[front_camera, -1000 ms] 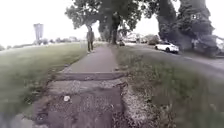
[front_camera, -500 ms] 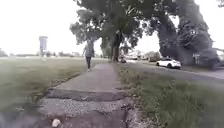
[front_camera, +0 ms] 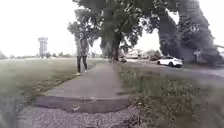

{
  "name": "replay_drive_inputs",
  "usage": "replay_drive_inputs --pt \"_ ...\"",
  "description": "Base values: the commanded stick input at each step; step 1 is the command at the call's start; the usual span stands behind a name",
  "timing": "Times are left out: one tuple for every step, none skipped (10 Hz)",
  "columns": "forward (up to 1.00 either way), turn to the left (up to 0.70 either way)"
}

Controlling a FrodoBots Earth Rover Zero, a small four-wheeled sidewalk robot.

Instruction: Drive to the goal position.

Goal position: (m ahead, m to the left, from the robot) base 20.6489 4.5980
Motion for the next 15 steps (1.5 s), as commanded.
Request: replay_drive_inputs --pt "0.70 0.00" --pt "0.70 0.00" --pt "0.70 0.00" --pt "0.70 0.00" --pt "0.70 0.00" --pt "0.70 0.00" --pt "0.70 0.00" --pt "0.70 0.00" --pt "0.70 0.00" --pt "0.70 0.00" --pt "0.70 0.00" --pt "0.70 0.00" --pt "0.70 0.00" --pt "0.70 0.00" --pt "0.70 0.00"
